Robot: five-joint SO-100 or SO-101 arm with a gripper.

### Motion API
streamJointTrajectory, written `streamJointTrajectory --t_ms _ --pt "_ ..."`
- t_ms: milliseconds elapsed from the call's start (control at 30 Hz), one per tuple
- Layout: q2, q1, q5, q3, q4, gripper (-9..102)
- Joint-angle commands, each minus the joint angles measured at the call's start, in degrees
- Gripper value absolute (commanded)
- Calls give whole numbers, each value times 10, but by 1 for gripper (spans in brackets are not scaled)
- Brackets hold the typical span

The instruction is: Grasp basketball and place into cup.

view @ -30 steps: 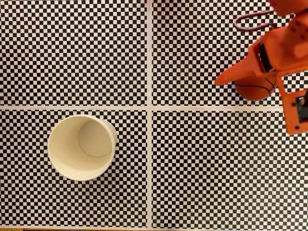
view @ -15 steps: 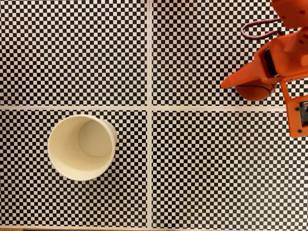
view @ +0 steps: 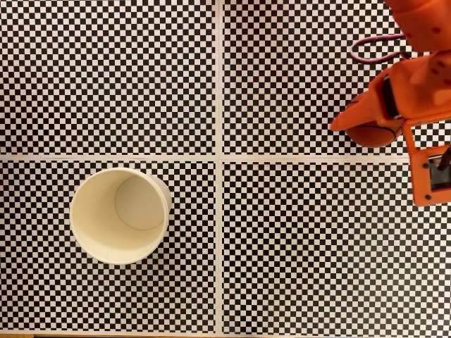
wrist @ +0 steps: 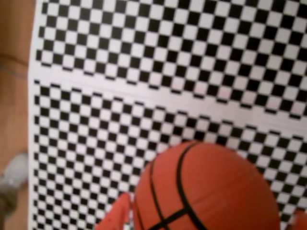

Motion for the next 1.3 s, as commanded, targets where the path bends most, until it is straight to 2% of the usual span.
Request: streamJointTrajectory --t_ms 0,400,933,1267 --pt "3 12 2 -25 -4 25" --pt "3 29 13 -25 -4 0" --pt "142 102 1 -33 -1 0" --pt "239 189 -45 -37 1 0"
